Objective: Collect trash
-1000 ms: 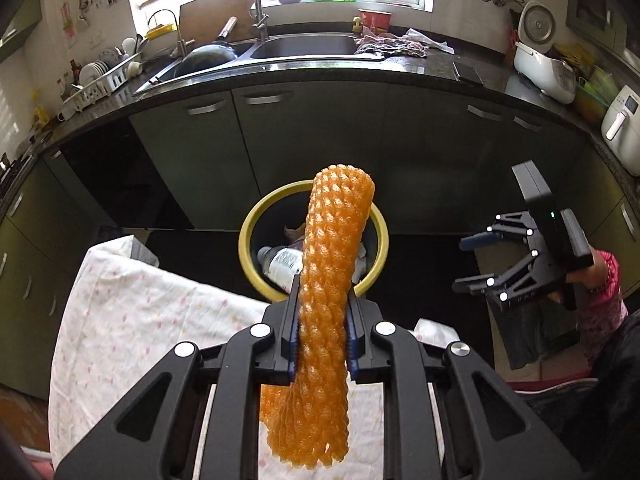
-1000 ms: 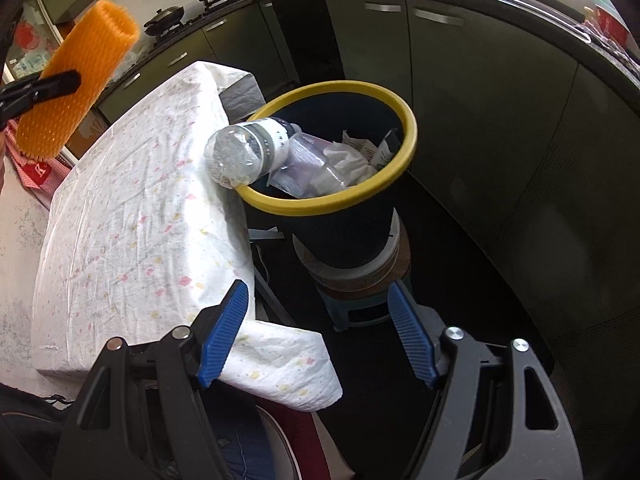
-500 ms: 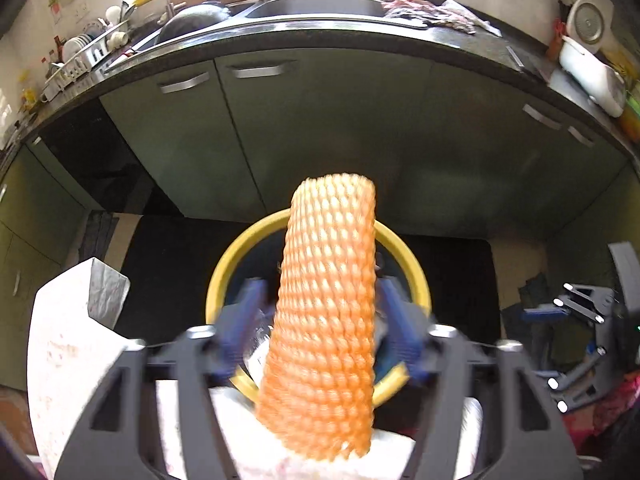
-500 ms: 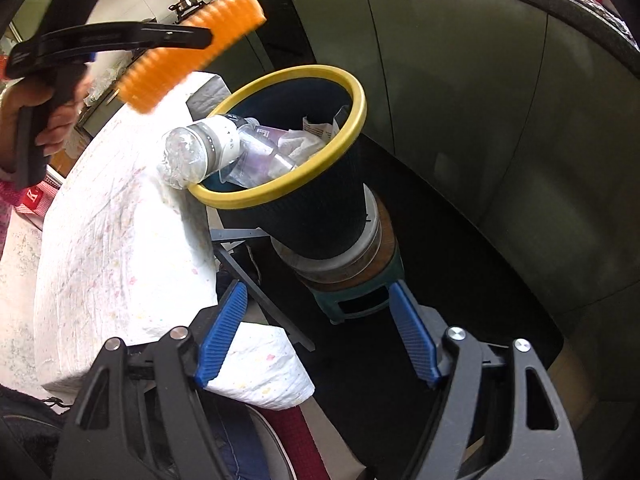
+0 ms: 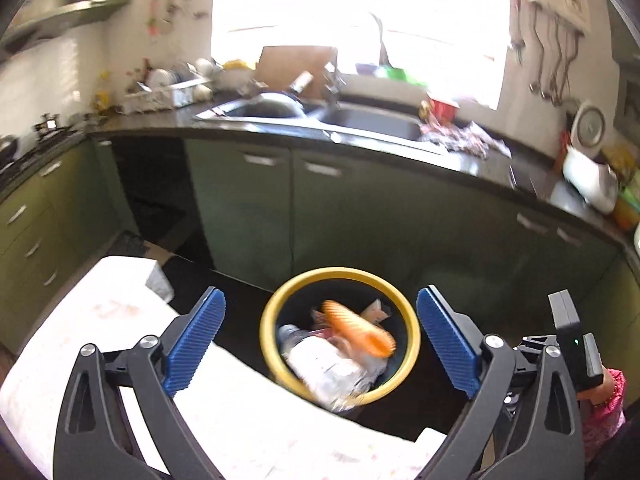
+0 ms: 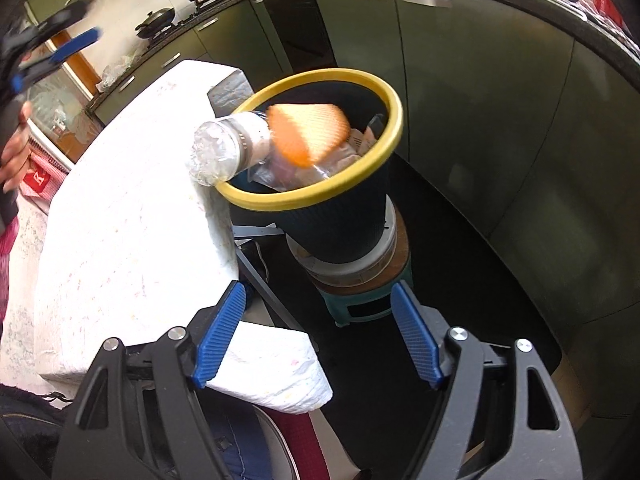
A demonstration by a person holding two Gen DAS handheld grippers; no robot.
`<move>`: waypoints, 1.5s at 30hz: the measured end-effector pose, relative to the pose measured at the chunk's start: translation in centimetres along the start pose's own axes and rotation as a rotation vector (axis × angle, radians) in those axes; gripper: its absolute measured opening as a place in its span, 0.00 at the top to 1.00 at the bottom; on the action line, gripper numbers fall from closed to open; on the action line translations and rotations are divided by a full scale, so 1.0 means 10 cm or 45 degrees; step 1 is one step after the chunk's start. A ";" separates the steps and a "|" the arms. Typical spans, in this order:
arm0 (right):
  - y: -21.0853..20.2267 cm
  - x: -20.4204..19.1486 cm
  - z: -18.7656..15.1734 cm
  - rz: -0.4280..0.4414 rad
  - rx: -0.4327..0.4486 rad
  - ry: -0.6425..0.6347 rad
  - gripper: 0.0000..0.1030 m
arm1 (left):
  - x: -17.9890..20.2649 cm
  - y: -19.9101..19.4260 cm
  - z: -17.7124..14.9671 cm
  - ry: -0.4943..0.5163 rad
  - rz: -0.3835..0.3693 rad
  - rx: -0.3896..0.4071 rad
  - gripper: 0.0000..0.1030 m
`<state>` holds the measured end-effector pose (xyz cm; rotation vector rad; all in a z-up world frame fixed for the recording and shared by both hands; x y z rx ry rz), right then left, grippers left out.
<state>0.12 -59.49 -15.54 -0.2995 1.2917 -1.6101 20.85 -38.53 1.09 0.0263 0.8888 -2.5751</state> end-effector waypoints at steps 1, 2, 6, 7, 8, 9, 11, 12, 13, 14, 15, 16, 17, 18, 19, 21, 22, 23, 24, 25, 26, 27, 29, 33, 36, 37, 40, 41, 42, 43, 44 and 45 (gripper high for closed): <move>-0.01 -0.05 0.00 0.002 0.003 -0.014 0.31 | -0.04 -0.18 -0.10 -0.032 0.054 0.013 0.05; -0.02 -0.09 0.00 0.005 0.005 -0.026 0.31 | -0.09 -0.36 -0.20 -0.061 0.111 0.012 0.05; -0.05 -0.30 0.00 0.013 0.019 -0.081 0.30 | -0.25 -1.05 -0.70 -0.179 0.304 -0.012 0.05; -0.04 -0.37 -0.01 0.013 0.022 -0.099 0.30 | -0.29 -1.23 -0.84 -0.219 0.360 -0.016 0.05; -0.04 -0.44 -0.01 0.011 0.027 -0.119 0.30 | -0.34 -1.38 -0.99 -0.255 0.416 -0.025 0.05; -0.04 -0.51 -0.01 0.008 0.034 -0.142 0.30 | -0.36 -1.54 -1.13 -0.284 0.470 -0.032 0.05; -0.05 -0.66 0.00 0.004 0.050 -0.191 0.29 | -0.39 -1.87 -1.43 -0.335 0.600 -0.057 0.05; -0.06 -0.74 0.00 0.008 0.060 -0.216 0.28 | -0.39 -2.01 -1.57 -0.358 0.673 -0.081 0.05; -0.07 -0.83 -0.01 0.014 0.071 -0.242 0.27 | -0.45 -2.14 -1.71 -0.385 0.735 -0.103 0.05; -0.07 -0.93 -0.01 0.022 0.084 -0.269 0.26 | -0.47 -2.29 -1.86 -0.420 0.796 -0.126 0.05; -0.11 -1.02 -0.02 0.030 0.101 -0.298 0.25 | -0.48 -2.44 -2.00 -0.454 0.838 -0.137 0.05; -0.14 -1.09 -0.03 0.034 0.121 -0.323 0.23 | -0.49 -2.58 -2.12 -0.481 0.865 -0.140 0.05; -0.18 -1.18 -0.04 0.034 0.147 -0.351 0.21 | -0.47 -2.75 -2.24 -0.511 0.898 -0.141 0.05; -0.22 -1.25 -0.05 0.032 0.176 -0.377 0.18 | -0.43 -2.87 -2.31 -0.536 0.933 -0.141 0.05; -0.27 -1.32 -0.07 0.028 0.205 -0.401 0.15 | -0.40 -3.00 -2.39 -0.558 0.974 -0.139 0.05; -0.37 -1.41 -0.12 0.025 0.256 -0.431 0.12 | -0.35 -3.22 -2.51 -0.588 1.030 -0.124 0.05; -0.42 -1.44 -0.14 0.031 0.274 -0.437 0.10 | -0.30 -3.32 -2.55 -0.600 1.047 -0.114 0.05; -0.46 -1.47 -0.16 0.032 0.293 -0.439 0.09 | -0.24 -3.41 -2.59 -0.607 1.061 -0.107 0.05; -0.51 -1.48 -0.18 0.028 0.310 -0.440 0.07 | -0.19 -3.48 -2.61 -0.610 1.076 -0.104 0.05; -0.55 -1.50 -0.20 0.020 0.328 -0.441 0.07 | -0.14 -3.53 -2.63 -0.608 1.086 -0.101 0.05; -0.59 -1.51 -0.22 0.009 0.341 -0.443 0.07 | -0.10 -3.57 -2.62 -0.604 1.091 -0.095 0.05; -0.63 -1.52 -0.24 0.000 0.356 -0.443 0.07 | -0.04 -3.58 -2.61 -0.599 1.091 -0.091 0.05; -0.70 -1.53 -0.25 0.000 0.393 -0.435 0.07 | 0.02 -3.58 -2.58 -0.582 1.086 -0.092 0.05; -0.76 -1.56 -0.31 -0.022 0.420 -0.451 0.07 | 0.10 -3.55 -2.53 -0.581 1.082 -0.084 0.05; -0.79 -1.55 -0.33 -0.021 0.433 -0.443 0.07 | 0.12 -3.54 -2.53 -0.588 1.106 -0.087 0.05; -0.80 -1.54 -0.34 -0.023 0.441 -0.439 0.07 | 0.12 -3.54 -2.53 -0.591 1.112 -0.089 0.05; -0.85 -1.53 -0.33 -0.020 0.465 -0.425 0.07 | 0.12 -3.52 -2.56 -0.609 1.109 -0.096 0.05; -0.87 -1.52 -0.33 -0.015 0.471 -0.421 0.07 | 0.13 -3.51 -2.56 -0.612 1.106 -0.100 0.05; -0.88 -1.52 -0.33 -0.010 0.476 -0.418 0.07 | 0.13 -3.50 -2.56 -0.611 1.102 -0.104 0.05; -0.89 -1.51 -0.33 -0.009 0.479 -0.417 0.07 | 0.13 -3.49 -2.56 -0.608 1.100 -0.109 0.05; -0.90 -1.51 -0.33 -0.008 0.481 -0.416 0.07 | 0.14 -3.47 -2.56 -0.604 1.100 -0.114 0.05; -0.91 -1.51 -0.33 -0.006 0.483 -0.414 0.07 | 0.14 -3.46 -2.56 -0.600 1.100 -0.116 0.05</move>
Point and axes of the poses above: each gripper's, at about its wrist camera, not at the fingertips, and y roughly the way its jaws point, x to its right, z to its top, the point moved 3 cm from there along y, roughly the way its jaws point, and after that the axes turned 15 degrees about y, right-handed, at the moved point
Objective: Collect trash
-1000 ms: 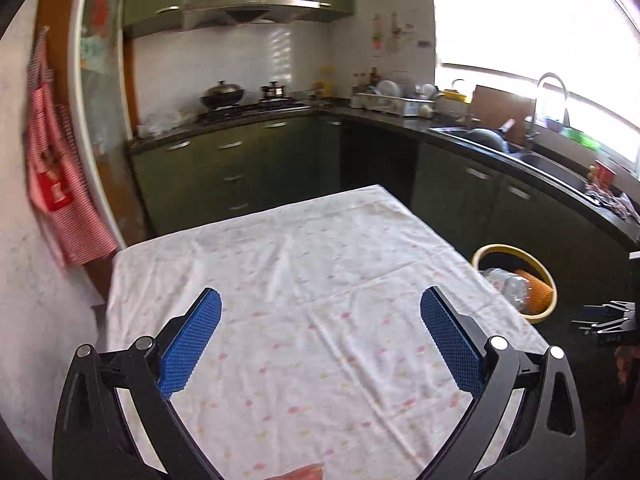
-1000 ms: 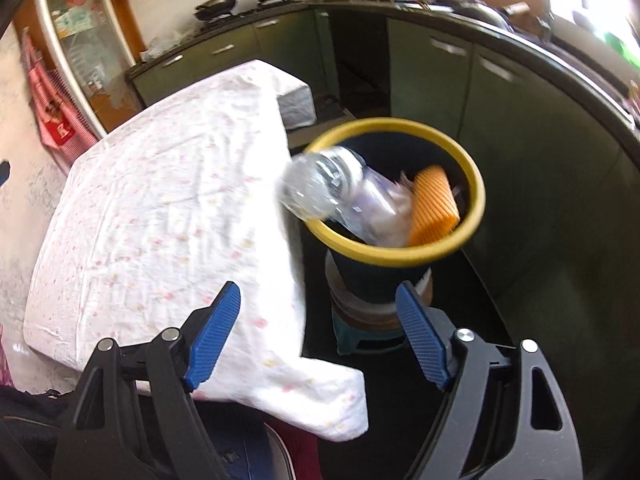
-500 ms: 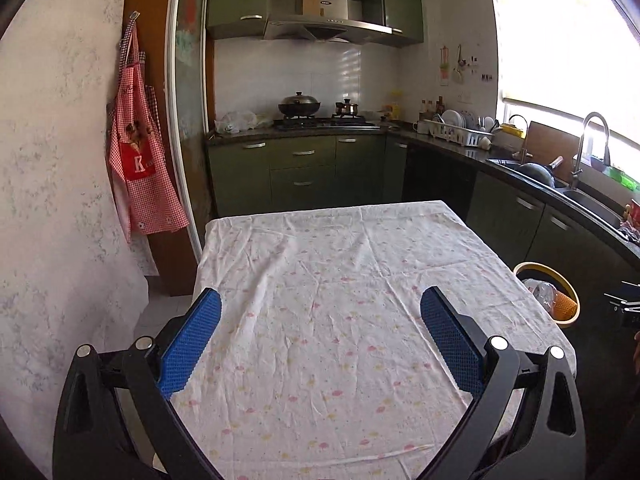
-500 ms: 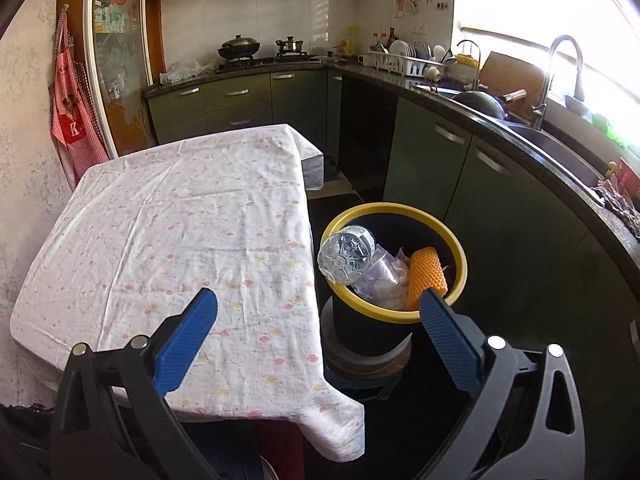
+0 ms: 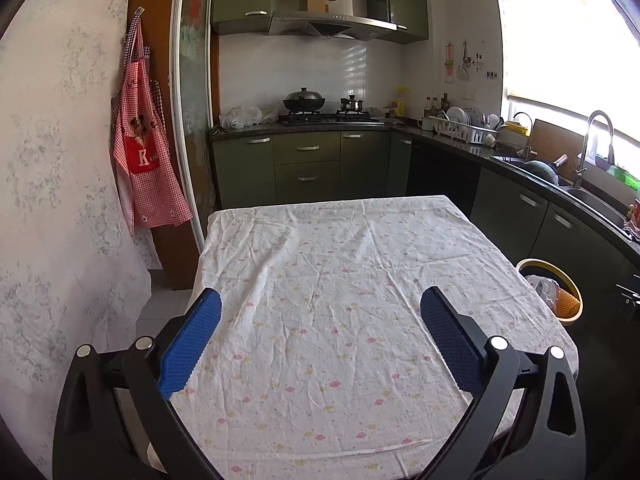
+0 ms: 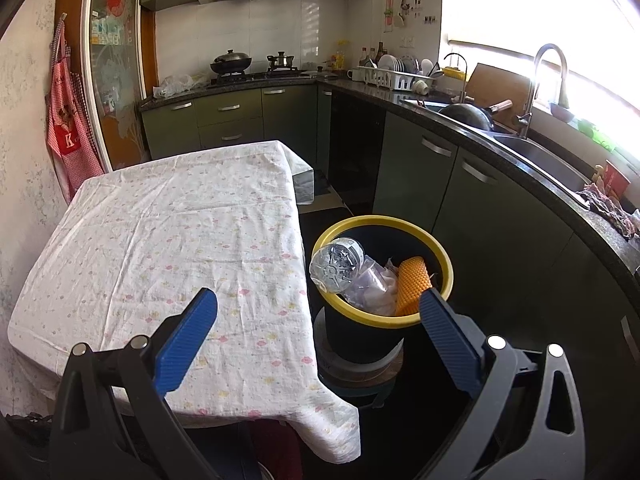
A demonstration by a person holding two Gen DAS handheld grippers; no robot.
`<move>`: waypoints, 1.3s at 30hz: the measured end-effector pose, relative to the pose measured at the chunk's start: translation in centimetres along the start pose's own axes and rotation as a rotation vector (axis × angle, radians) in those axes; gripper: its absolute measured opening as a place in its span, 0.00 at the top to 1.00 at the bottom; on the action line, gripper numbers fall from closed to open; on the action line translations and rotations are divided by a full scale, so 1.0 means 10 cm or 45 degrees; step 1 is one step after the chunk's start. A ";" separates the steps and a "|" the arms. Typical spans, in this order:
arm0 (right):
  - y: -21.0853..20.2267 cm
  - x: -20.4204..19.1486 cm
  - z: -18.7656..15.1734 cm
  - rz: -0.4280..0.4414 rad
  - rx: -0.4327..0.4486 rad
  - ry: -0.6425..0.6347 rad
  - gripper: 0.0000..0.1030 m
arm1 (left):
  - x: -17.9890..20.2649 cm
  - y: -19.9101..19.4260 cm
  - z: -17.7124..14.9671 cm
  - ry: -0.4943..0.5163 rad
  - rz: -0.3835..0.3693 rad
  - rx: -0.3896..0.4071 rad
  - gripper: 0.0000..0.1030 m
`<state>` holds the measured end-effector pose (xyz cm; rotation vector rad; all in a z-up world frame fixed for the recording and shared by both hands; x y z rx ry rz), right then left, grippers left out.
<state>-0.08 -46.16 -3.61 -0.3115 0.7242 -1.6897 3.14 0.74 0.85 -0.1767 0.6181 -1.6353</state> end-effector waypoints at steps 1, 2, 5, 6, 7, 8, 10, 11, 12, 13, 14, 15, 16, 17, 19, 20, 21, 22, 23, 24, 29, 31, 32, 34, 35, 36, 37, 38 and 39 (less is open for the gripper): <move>0.00 0.00 0.00 0.000 0.001 0.000 0.07 | 0.00 0.01 0.01 0.002 -0.001 0.000 0.05; 0.00 0.00 0.01 0.000 0.002 -0.001 0.07 | 0.01 0.01 0.01 0.003 -0.001 -0.001 0.05; -0.01 -0.01 0.01 0.003 0.006 -0.001 0.07 | 0.00 0.01 0.01 0.002 -0.003 -0.001 0.05; -0.01 -0.01 0.02 0.003 0.008 -0.003 0.07 | 0.01 0.01 0.01 0.002 -0.002 -0.002 0.05; -0.01 -0.02 0.02 0.004 0.011 -0.004 0.07 | 0.01 0.01 0.00 0.002 -0.001 -0.002 0.05; -0.01 -0.02 0.03 0.005 0.013 -0.005 0.07 | 0.01 0.01 0.01 0.002 -0.001 -0.004 0.05; -0.02 -0.03 0.05 0.005 0.020 -0.007 0.07 | 0.01 0.03 0.00 0.001 -0.001 -0.007 0.05; -0.03 -0.04 0.05 0.007 0.022 -0.009 0.07 | 0.01 0.04 -0.01 0.000 -0.001 -0.008 0.05; -0.03 -0.05 0.06 0.008 0.023 -0.012 0.07 | 0.00 0.05 -0.01 -0.001 0.000 -0.009 0.05; -0.04 -0.06 0.06 0.009 0.026 -0.014 0.07 | 0.00 0.05 -0.02 -0.001 0.000 -0.010 0.05; -0.04 -0.07 0.07 0.010 0.028 -0.016 0.07 | 0.00 0.05 -0.02 0.000 0.000 -0.010 0.05; -0.05 -0.08 0.08 0.010 0.031 -0.017 0.07 | 0.00 0.05 -0.02 0.000 -0.001 -0.009 0.05; -0.05 -0.08 0.08 0.010 0.033 -0.020 0.07 | 0.00 0.05 -0.03 -0.001 -0.001 -0.009 0.05; -0.06 -0.09 0.09 0.013 0.036 -0.021 0.07 | -0.01 0.05 -0.02 -0.001 0.000 -0.010 0.05; -0.07 -0.10 0.10 0.014 0.042 -0.022 0.07 | -0.01 0.05 -0.03 0.001 0.003 -0.008 0.05; -0.08 -0.10 0.10 0.015 0.044 -0.023 0.07 | -0.01 0.05 -0.03 0.000 0.005 -0.007 0.05; -0.08 -0.10 0.11 0.017 0.046 -0.023 0.07 | -0.02 0.04 -0.03 -0.002 0.005 -0.005 0.05; -0.08 -0.11 0.11 0.018 0.048 -0.024 0.07 | -0.02 0.04 -0.03 -0.003 0.006 -0.004 0.05; -0.09 -0.11 0.11 0.019 0.049 -0.025 0.07 | -0.02 0.04 -0.03 -0.002 0.007 -0.003 0.05; -0.09 -0.11 0.11 0.018 0.048 -0.026 0.07 | -0.02 0.04 -0.03 -0.001 0.008 -0.002 0.05; -0.09 -0.11 0.11 0.016 0.050 -0.025 0.07 | -0.02 0.02 -0.02 0.007 0.008 0.003 0.05; -0.09 -0.11 0.11 0.016 0.049 -0.023 0.07 | -0.02 0.02 -0.02 0.008 0.006 0.005 0.05; -0.08 -0.11 0.10 0.015 0.050 -0.023 0.07 | -0.01 0.01 -0.01 0.009 0.006 0.006 0.05; -0.08 -0.10 0.11 0.015 0.049 -0.022 0.07 | -0.01 0.01 0.00 0.011 0.005 0.007 0.05; -0.08 -0.10 0.11 0.014 0.049 -0.021 0.07 | -0.01 0.01 0.00 0.013 0.003 0.007 0.05; -0.08 -0.10 0.11 0.013 0.049 -0.020 0.07 | 0.00 0.00 0.00 0.016 0.002 0.007 0.05; -0.08 -0.10 0.11 0.013 0.049 -0.019 0.06 | 0.00 0.00 0.01 0.019 0.001 0.007 0.05; -0.08 -0.09 0.11 0.014 0.048 -0.020 0.06 | 0.01 0.00 0.01 0.021 -0.001 0.008 0.05; -0.08 -0.09 0.10 0.014 0.048 -0.020 0.07 | 0.02 0.00 0.01 0.023 -0.002 0.007 0.05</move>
Point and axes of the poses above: each gripper's, at about its wrist camera, not at the fingertips, and y roughly the way its jaws point, x to its right, z to its top, the point moved 3 cm from there along y, roughly the way its jaws point, and after that the axes turned 15 degrees about y, right-handed, at the moved point
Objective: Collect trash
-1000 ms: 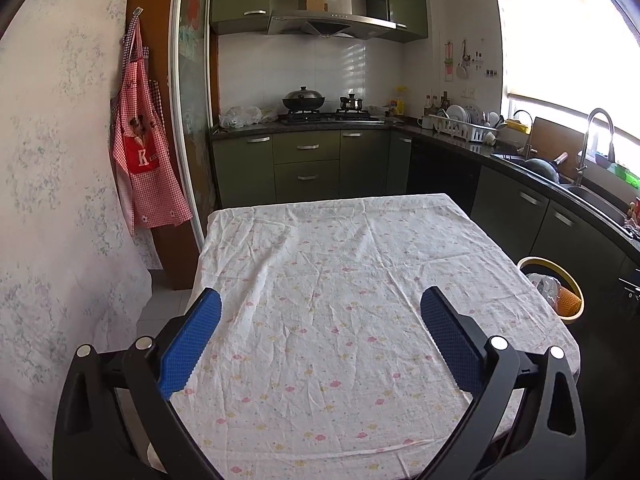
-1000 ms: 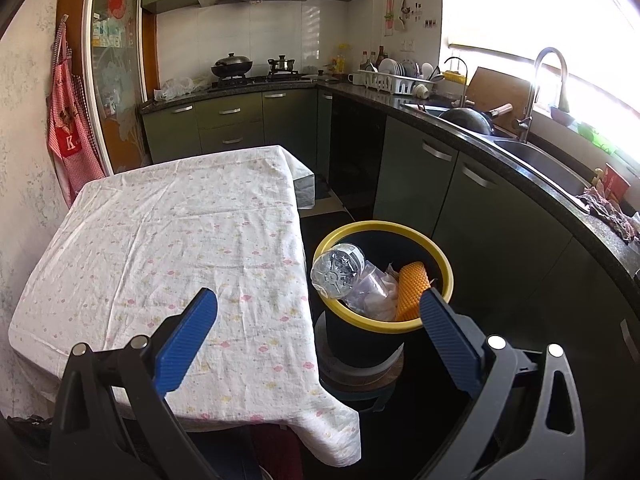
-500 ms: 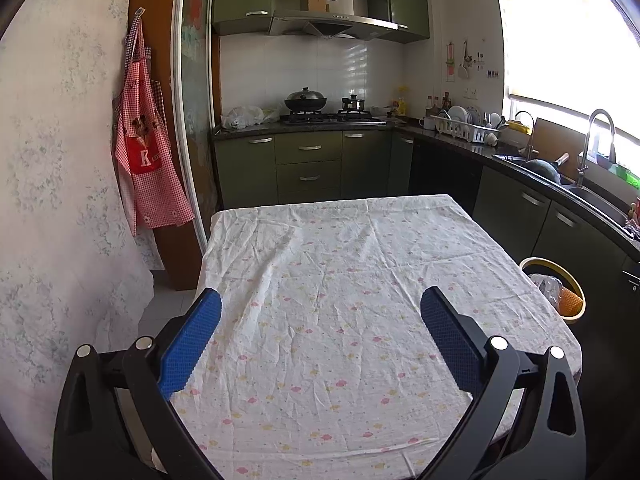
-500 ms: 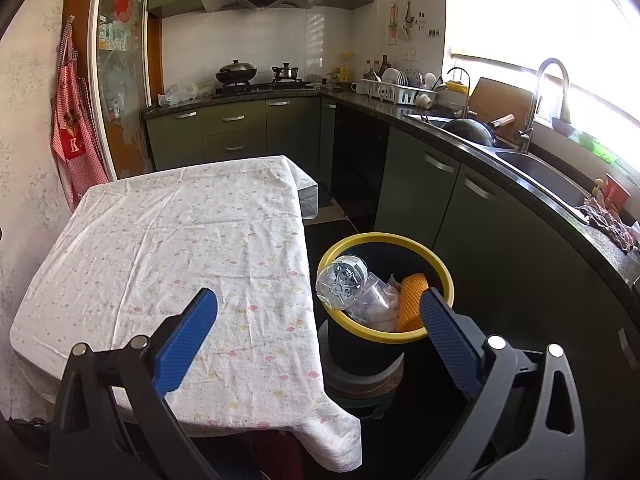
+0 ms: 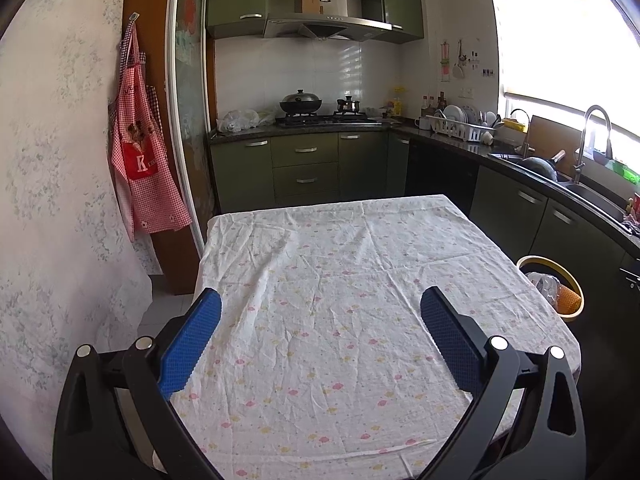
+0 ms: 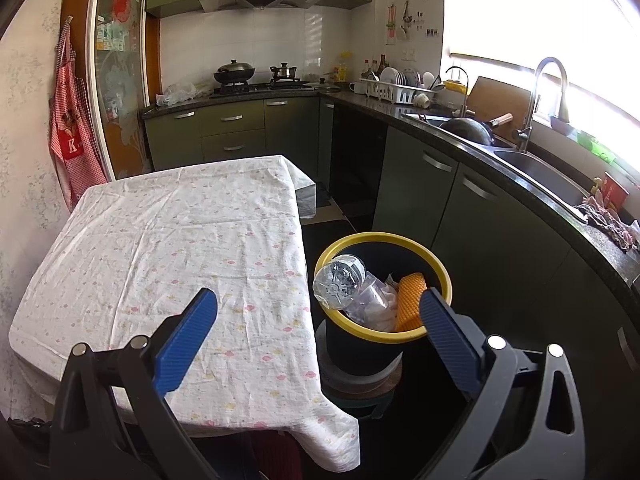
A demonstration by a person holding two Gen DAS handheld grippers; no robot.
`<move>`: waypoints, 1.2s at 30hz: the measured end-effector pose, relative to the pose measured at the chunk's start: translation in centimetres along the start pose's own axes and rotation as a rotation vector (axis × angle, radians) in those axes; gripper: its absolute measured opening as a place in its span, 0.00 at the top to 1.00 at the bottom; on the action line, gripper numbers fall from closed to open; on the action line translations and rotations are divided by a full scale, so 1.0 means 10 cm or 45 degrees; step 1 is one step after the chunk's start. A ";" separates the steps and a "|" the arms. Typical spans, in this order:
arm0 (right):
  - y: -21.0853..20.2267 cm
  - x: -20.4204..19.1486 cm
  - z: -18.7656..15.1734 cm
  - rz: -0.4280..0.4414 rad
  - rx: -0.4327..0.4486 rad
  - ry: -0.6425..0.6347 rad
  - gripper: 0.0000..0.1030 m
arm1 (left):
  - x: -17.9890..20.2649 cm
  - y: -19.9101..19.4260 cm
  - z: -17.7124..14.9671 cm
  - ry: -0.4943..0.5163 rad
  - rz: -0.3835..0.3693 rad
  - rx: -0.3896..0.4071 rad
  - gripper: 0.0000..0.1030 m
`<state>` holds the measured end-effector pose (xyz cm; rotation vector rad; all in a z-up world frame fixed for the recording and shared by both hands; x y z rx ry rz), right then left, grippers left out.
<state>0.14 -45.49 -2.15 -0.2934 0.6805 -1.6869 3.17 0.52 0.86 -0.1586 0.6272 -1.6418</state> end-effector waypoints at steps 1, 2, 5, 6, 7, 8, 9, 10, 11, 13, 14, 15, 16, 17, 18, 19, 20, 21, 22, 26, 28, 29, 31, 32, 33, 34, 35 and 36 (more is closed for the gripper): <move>0.00 0.00 0.00 -0.001 0.000 0.000 0.07 | 0.00 0.00 0.00 0.001 -0.001 0.000 0.05; 0.00 0.00 0.00 -0.001 0.001 0.000 0.07 | 0.00 0.00 0.01 0.002 -0.002 0.000 0.05; 0.00 0.00 0.00 -0.001 -0.001 0.000 0.07 | 0.00 0.00 0.02 0.006 -0.005 0.000 0.05; 0.01 0.00 0.00 -0.001 -0.003 0.000 0.06 | 0.00 0.00 0.02 0.008 -0.005 0.001 0.05; 0.01 0.00 0.00 -0.001 -0.002 0.000 0.06 | 0.00 0.00 0.02 0.007 -0.005 0.000 0.05; 0.01 0.00 0.00 -0.001 -0.002 -0.001 0.07 | 0.01 0.00 0.02 0.008 -0.006 0.001 0.05; 0.01 0.00 0.00 -0.001 -0.002 0.000 0.07 | 0.00 0.00 0.02 0.008 -0.006 0.001 0.05; 0.01 0.00 0.00 -0.001 -0.003 0.000 0.07 | 0.00 0.00 0.02 0.009 -0.006 0.000 0.05; 0.01 0.00 0.00 -0.001 -0.002 0.001 0.06 | 0.00 0.00 0.02 0.009 -0.006 0.000 0.05; 0.01 0.00 0.00 -0.002 -0.003 0.001 0.06 | 0.01 0.00 0.02 0.009 -0.007 0.000 0.05; 0.01 0.00 0.00 -0.002 -0.002 0.000 0.07 | 0.00 0.00 0.03 0.011 -0.007 -0.001 0.05; 0.01 0.00 0.00 -0.001 -0.002 0.001 0.07 | 0.00 0.00 0.03 0.012 -0.007 -0.001 0.05; 0.01 0.00 0.00 0.000 -0.003 0.001 0.06 | 0.00 0.00 0.03 0.011 -0.008 -0.001 0.04; 0.01 0.00 0.00 -0.003 -0.003 -0.001 0.06 | 0.00 0.00 0.03 0.011 -0.008 -0.001 0.04; 0.01 0.00 0.00 -0.002 -0.003 -0.001 0.07 | 0.00 0.00 0.03 0.012 -0.008 -0.001 0.05; 0.01 0.00 -0.01 -0.002 -0.004 -0.001 0.06 | 0.00 0.00 0.03 0.012 -0.006 -0.001 0.05; 0.01 0.00 0.00 -0.003 -0.003 -0.001 0.07 | 0.00 0.01 0.03 0.012 -0.006 -0.001 0.05; 0.01 0.00 0.00 -0.002 -0.003 0.000 0.06 | -0.01 0.01 0.03 0.012 -0.008 -0.001 0.05; 0.01 0.00 0.00 -0.002 -0.004 0.000 0.06 | 0.00 0.01 0.03 0.013 -0.008 -0.001 0.05; 0.02 0.00 0.00 -0.003 -0.004 0.000 0.06 | 0.00 0.01 0.02 0.014 -0.007 -0.003 0.05; 0.02 0.00 0.00 -0.004 -0.004 -0.001 0.06 | 0.00 0.01 0.03 0.014 -0.006 -0.002 0.05; 0.02 0.00 -0.01 -0.003 -0.005 -0.001 0.06 | 0.00 0.01 0.02 0.013 -0.005 -0.002 0.05; 0.02 0.00 -0.01 -0.003 -0.005 -0.002 0.06 | 0.00 0.01 0.03 0.013 -0.006 -0.003 0.04; 0.02 0.00 -0.01 -0.002 -0.005 -0.001 0.07 | 0.00 0.01 0.02 0.013 -0.005 -0.004 0.05; 0.02 0.00 -0.01 -0.003 -0.006 -0.002 0.06 | 0.00 0.01 0.02 0.014 -0.005 -0.005 0.05; 0.02 0.00 -0.01 -0.005 -0.006 -0.001 0.06 | 0.00 0.01 0.02 0.016 -0.005 -0.006 0.05; 0.02 0.00 -0.01 -0.003 -0.007 0.000 0.06 | 0.00 0.01 0.01 0.016 -0.005 -0.005 0.05; 0.02 0.00 -0.01 -0.004 -0.007 0.000 0.06 | 0.00 0.01 0.01 0.017 -0.005 -0.006 0.05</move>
Point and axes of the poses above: each gripper's, at about its wrist camera, not at the fingertips, and y roughly the way its jaws point, x to its right, z to its top, the point moved 3 cm from there along y, roughly the way its jaws point, and after that the axes turned 15 degrees about y, right-handed, at the moved point
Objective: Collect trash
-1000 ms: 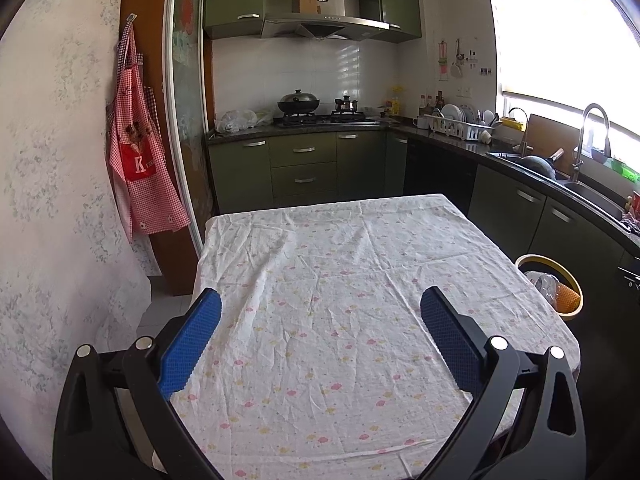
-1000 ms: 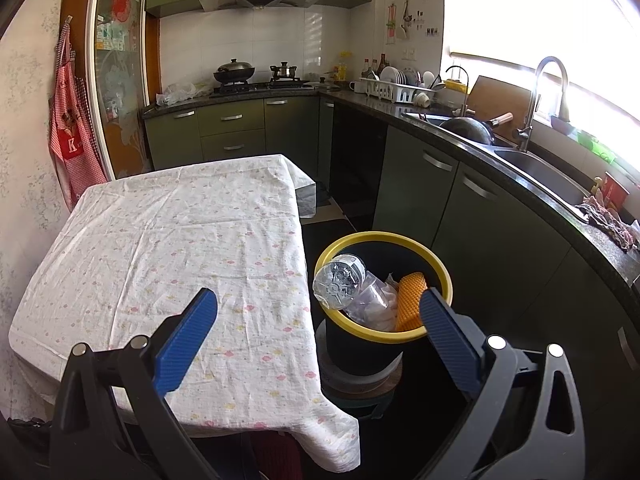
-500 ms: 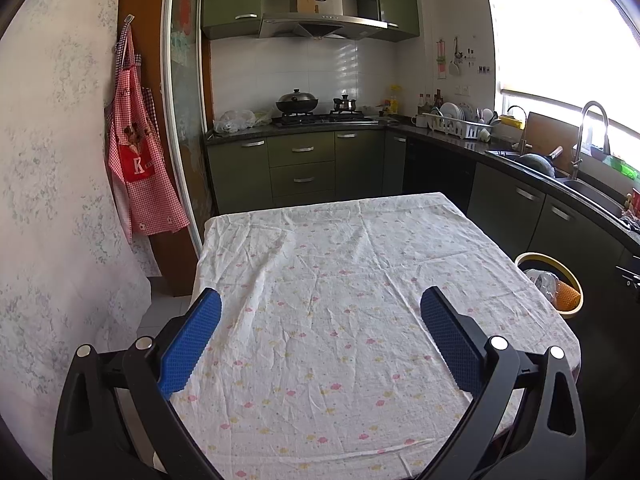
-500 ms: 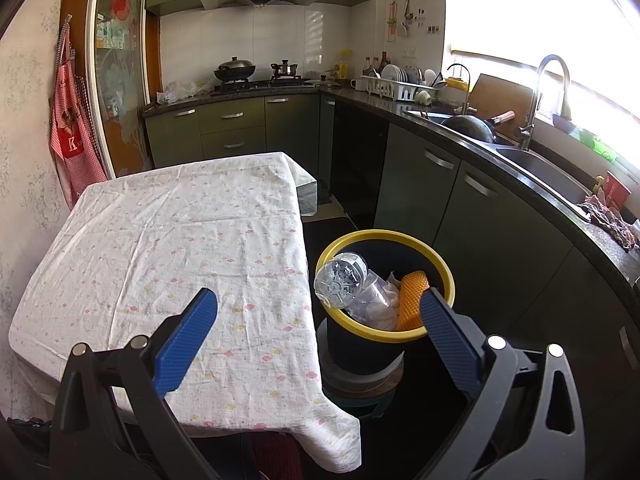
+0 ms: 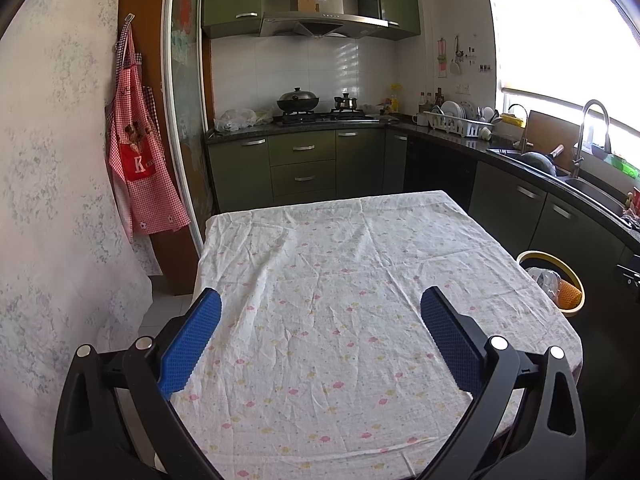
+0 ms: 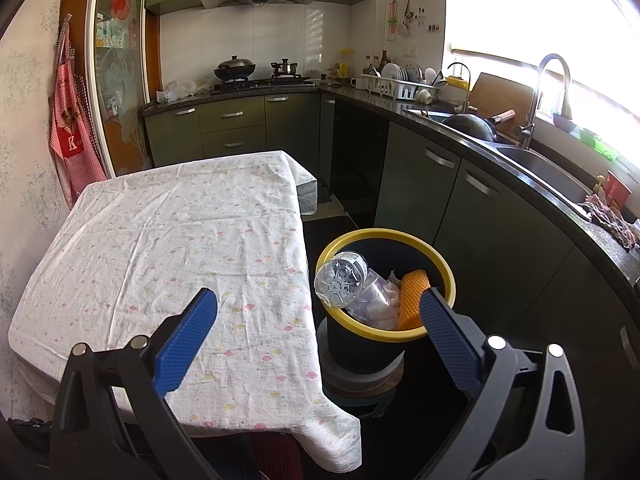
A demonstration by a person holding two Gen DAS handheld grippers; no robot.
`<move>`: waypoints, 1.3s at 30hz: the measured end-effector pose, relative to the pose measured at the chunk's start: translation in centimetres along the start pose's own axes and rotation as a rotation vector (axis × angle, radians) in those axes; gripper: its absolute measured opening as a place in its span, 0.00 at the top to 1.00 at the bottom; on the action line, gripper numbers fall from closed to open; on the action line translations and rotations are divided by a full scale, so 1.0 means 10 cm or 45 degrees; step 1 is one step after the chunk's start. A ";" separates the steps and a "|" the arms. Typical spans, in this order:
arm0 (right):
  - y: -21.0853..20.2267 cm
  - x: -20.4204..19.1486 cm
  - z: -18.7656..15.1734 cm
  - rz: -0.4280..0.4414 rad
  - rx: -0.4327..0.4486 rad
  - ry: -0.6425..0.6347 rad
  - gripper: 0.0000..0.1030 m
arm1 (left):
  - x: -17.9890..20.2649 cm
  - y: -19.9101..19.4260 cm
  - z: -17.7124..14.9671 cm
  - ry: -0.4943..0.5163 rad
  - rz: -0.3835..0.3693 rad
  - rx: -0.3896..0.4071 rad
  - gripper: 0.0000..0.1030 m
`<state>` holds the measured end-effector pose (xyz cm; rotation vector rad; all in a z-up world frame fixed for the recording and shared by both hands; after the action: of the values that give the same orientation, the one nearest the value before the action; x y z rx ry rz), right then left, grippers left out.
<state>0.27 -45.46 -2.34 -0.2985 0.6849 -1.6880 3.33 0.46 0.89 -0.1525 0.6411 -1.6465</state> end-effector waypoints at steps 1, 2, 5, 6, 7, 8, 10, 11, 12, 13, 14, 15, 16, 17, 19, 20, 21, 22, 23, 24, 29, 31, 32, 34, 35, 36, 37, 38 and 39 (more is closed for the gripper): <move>0.00 0.00 0.00 -0.002 0.001 -0.001 0.06 | 0.00 0.00 0.00 -0.001 0.000 0.001 0.05; 0.00 0.00 0.00 -0.001 0.000 -0.001 0.07 | 0.00 0.00 0.00 0.000 0.000 0.000 0.05; 0.01 0.01 -0.02 -0.001 -0.002 -0.002 0.06 | -0.01 0.02 -0.02 0.001 -0.002 -0.002 0.04; 0.01 0.01 -0.02 0.000 -0.001 -0.001 0.06 | -0.01 0.01 -0.02 0.001 -0.002 -0.002 0.04; 0.02 0.01 -0.02 0.000 -0.002 -0.001 0.07 | -0.01 0.02 -0.02 0.001 -0.003 -0.003 0.04; 0.02 0.01 -0.01 -0.001 -0.003 -0.002 0.07 | -0.02 0.02 -0.03 0.001 -0.003 -0.004 0.05; 0.03 0.01 -0.03 0.000 -0.006 -0.003 0.07 | -0.02 0.02 -0.03 0.003 -0.003 -0.005 0.05; 0.04 0.02 -0.03 0.000 -0.008 -0.003 0.06 | -0.02 0.02 -0.03 0.003 -0.003 -0.004 0.05; 0.04 0.02 -0.03 -0.001 -0.008 -0.003 0.06 | -0.02 0.02 -0.02 0.002 -0.003 -0.004 0.05; 0.04 0.01 -0.04 0.000 -0.008 -0.003 0.06 | -0.02 0.02 -0.02 0.002 -0.003 -0.004 0.05; 0.04 0.01 -0.04 0.001 -0.008 -0.002 0.07 | -0.02 0.02 -0.02 0.002 -0.002 -0.004 0.05; 0.04 0.02 -0.03 -0.001 -0.008 -0.003 0.06 | -0.02 0.02 -0.02 0.002 -0.003 -0.004 0.05; 0.04 0.02 -0.03 -0.001 -0.008 -0.003 0.07 | -0.02 0.02 -0.02 0.002 -0.003 -0.004 0.05; 0.04 0.02 -0.04 -0.001 -0.009 -0.003 0.07 | -0.02 0.02 -0.02 0.002 -0.003 -0.005 0.05; 0.04 0.02 -0.04 -0.001 -0.010 -0.004 0.06 | -0.02 0.02 -0.02 0.002 -0.003 -0.005 0.05; 0.04 0.02 -0.03 -0.002 -0.010 -0.004 0.06 | -0.02 0.02 -0.02 0.002 -0.004 -0.005 0.05; 0.04 0.01 -0.04 -0.001 -0.011 -0.003 0.06 | -0.02 0.02 -0.02 0.003 -0.003 -0.005 0.05; 0.05 0.02 -0.04 -0.001 -0.011 -0.004 0.06 | -0.02 0.02 -0.02 0.003 -0.002 -0.005 0.05; 0.05 0.02 -0.04 -0.001 -0.010 -0.004 0.06 | -0.02 0.03 -0.02 0.005 -0.003 -0.005 0.05; 0.05 0.02 -0.05 0.000 -0.011 -0.005 0.07 | -0.02 0.03 -0.03 0.007 -0.003 -0.006 0.05; 0.07 0.02 -0.06 -0.001 -0.015 -0.006 0.06 | -0.03 0.04 -0.04 0.008 -0.002 -0.007 0.05; 0.07 0.02 -0.08 -0.003 -0.015 -0.007 0.06 | -0.03 0.04 -0.04 0.007 -0.004 -0.008 0.05; 0.08 0.02 -0.08 -0.002 -0.017 -0.007 0.06 | -0.03 0.04 -0.04 0.008 -0.003 -0.008 0.05; 0.08 0.02 -0.08 -0.002 -0.019 -0.006 0.06 | -0.03 0.04 -0.04 0.009 -0.004 -0.009 0.05; 0.08 0.02 -0.09 -0.003 -0.019 -0.007 0.07 | -0.02 0.05 -0.04 0.010 -0.004 -0.010 0.05; 0.08 0.02 -0.08 -0.002 -0.019 -0.006 0.07 | -0.02 0.05 -0.04 0.012 -0.005 -0.011 0.05; 0.08 0.02 -0.08 -0.003 -0.019 -0.006 0.06 | -0.02 0.06 -0.05 0.013 -0.005 -0.012 0.05; 0.08 0.02 -0.09 -0.003 -0.019 -0.006 0.06 | -0.02 0.06 -0.05 0.013 -0.004 -0.012 0.05; 0.08 0.02 -0.09 -0.003 -0.020 -0.007 0.06 | -0.02 0.06 -0.05 0.012 -0.004 -0.013 0.05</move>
<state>0.37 -45.44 -3.54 -0.3146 0.6944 -1.6842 3.69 0.80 0.25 -0.1530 0.6570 -1.6483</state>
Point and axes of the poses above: each gripper's, at about its wrist camera, not at the fingertips, and y roughly the way its jaws point, x to its right, z to its top, the point moved 3 cm from there along y, roughly the way its jaws point, and after that the axes turned 15 degrees about y, right-handed, at the moved point
